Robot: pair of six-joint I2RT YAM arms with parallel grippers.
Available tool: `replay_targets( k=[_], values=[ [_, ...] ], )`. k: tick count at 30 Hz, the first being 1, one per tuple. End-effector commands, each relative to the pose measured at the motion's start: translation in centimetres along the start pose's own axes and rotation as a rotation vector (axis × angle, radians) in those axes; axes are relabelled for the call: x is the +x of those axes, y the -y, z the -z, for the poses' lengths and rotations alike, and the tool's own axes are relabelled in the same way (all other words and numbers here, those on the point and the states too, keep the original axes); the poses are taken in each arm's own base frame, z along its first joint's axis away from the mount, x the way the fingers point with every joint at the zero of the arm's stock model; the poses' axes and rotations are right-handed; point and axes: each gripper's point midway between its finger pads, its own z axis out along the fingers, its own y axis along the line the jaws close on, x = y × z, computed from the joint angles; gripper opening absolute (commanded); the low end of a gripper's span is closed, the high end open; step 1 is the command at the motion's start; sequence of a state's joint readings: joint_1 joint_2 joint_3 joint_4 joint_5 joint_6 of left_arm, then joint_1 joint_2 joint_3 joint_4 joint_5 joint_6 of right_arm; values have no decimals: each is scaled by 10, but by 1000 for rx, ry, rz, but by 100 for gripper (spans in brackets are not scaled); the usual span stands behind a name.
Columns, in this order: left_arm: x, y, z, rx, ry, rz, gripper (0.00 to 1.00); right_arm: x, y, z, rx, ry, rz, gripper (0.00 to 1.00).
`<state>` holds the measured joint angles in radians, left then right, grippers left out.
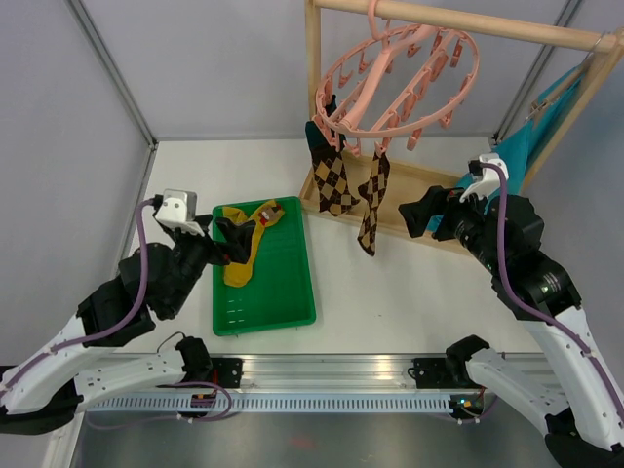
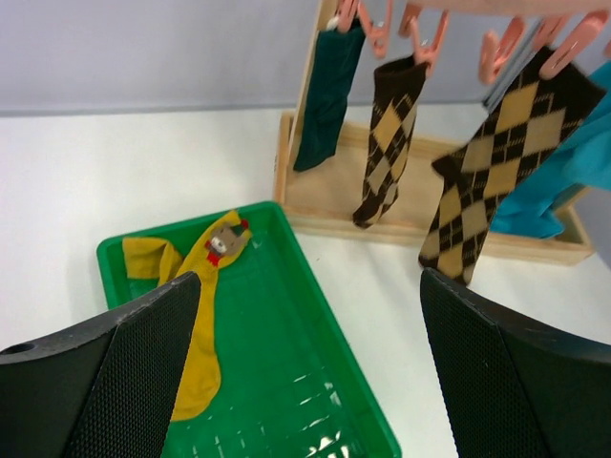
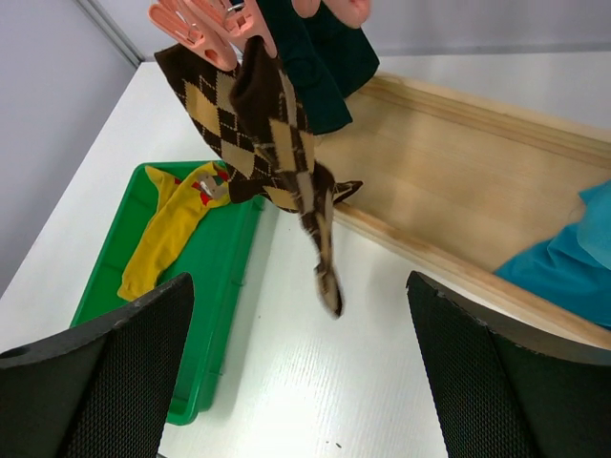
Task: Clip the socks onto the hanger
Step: Reset both arms
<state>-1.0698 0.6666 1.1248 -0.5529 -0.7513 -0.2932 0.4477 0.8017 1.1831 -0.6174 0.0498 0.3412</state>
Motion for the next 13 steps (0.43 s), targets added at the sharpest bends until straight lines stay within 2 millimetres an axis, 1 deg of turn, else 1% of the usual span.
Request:
replay_targets(
  k=[1,4,7,11,13],
  values=[
    [25,-9,0,-42,-65,-20,100,-18,-4,4,-17,65,12,98],
    [31,-5,-3,-34,-79,-21,100,-16,-6,2,-28,58,8,98],
    [31,-3,-4,-28,-80,-20,100,-15,-7,2,-34,62,8,98],
    [31,-2,-4,-18,-81,-21,100,-10,-2,1,-17,55,9,98],
    [31,-1,-4,-15,-81,-24,100,-11,-1,2,-12,68,6,98]
  ],
)
